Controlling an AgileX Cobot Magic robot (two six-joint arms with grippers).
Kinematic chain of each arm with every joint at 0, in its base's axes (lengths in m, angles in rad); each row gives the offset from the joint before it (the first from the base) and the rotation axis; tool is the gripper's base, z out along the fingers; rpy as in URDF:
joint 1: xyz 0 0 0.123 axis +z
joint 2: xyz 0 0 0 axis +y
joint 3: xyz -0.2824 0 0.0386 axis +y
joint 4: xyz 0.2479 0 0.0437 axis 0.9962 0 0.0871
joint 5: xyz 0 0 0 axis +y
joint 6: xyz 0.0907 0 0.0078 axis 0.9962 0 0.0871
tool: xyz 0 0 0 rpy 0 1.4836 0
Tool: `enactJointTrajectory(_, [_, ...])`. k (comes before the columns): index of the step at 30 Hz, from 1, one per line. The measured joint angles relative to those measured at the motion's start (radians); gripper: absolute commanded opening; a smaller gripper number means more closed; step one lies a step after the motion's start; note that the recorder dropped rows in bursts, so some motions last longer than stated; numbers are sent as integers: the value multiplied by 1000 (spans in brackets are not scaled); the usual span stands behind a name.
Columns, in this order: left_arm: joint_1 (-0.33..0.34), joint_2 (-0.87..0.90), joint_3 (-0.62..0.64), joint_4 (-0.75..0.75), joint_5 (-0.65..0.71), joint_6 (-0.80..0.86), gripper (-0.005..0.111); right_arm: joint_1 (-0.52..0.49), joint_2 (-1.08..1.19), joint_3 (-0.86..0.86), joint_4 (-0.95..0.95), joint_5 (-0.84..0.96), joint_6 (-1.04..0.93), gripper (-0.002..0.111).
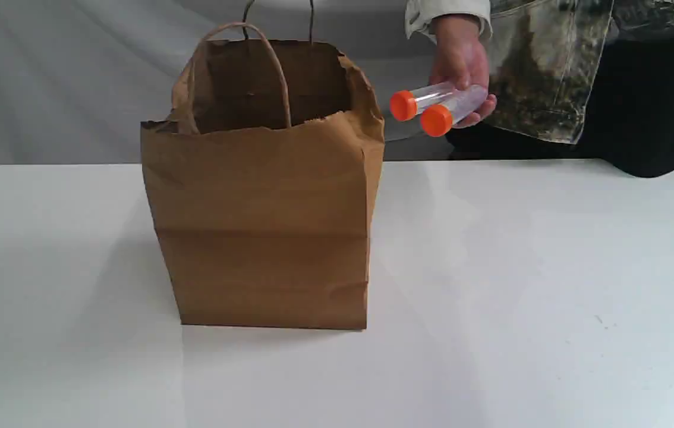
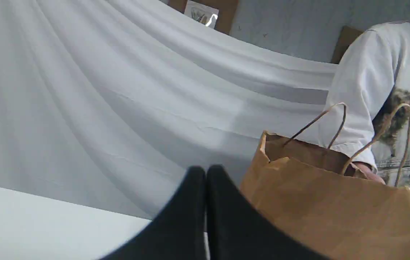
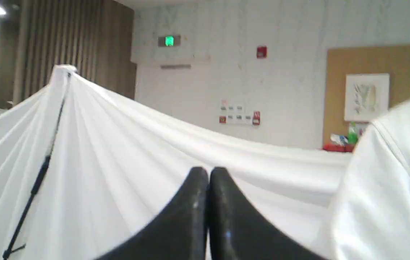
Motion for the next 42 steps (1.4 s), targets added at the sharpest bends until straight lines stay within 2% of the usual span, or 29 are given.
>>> enactJointTrajectory(3, [0, 0, 0, 0, 0, 0, 0, 0, 13, -2, -46, 59, 18, 0])
enactJointTrajectory(7, [0, 0, 0, 0, 0, 0, 0, 0, 24, -2, -202, 122, 25, 0])
enactJointTrajectory(11, [0, 0, 0, 0, 0, -9, 0, -11, 41, -2, -417, 156, 15, 0])
enactJointTrajectory(14, [0, 0, 0, 0, 0, -14, 0, -32, 61, -2, -592, 204, -88, 0])
enactJointTrajectory(20, [0, 0, 0, 0, 0, -14, 0, -37, 142, -2, -803, 619, -545, 0])
enactJointTrajectory(24, [0, 0, 0, 0, 0, -14, 0, -37, 211, -2, -886, 879, -671, 0])
enactJointTrajectory(26, [0, 0, 0, 0, 0, -14, 0, -37, 222, -2, -860, 930, -685, 0])
enactJointTrajectory(28, [0, 0, 0, 0, 0, -14, 0, -37, 222, -13, -762, 932, -702, 0])
enactJointTrajectory(30, [0, 0, 0, 0, 0, -16, 0, -37, 222, -53, -567, 930, -755, 0])
enactJointTrajectory(33, [0, 0, 0, 0, 0, -18, 0, -37, 222, -129, -127, 935, -958, 0])
enactJointTrajectory(34, [0, 0, 0, 0, 0, -18, 0, -37, 222, -170, 61, 961, -1097, 0])
enactJointTrajectory(36, [0, 0, 0, 0, 0, -18, 0, -37, 222, -238, 442, 1048, -1323, 0])
enactJointTrajectory(38, [0, 0, 0, 0, 0, -18, 0, -37, 229, -319, 710, 1169, -1497, 0])
enactJointTrajectory(42, [0, 0, 0, 0, 0, -20, 0, -37, 261, -457, 1056, 1373, -1570, 0])
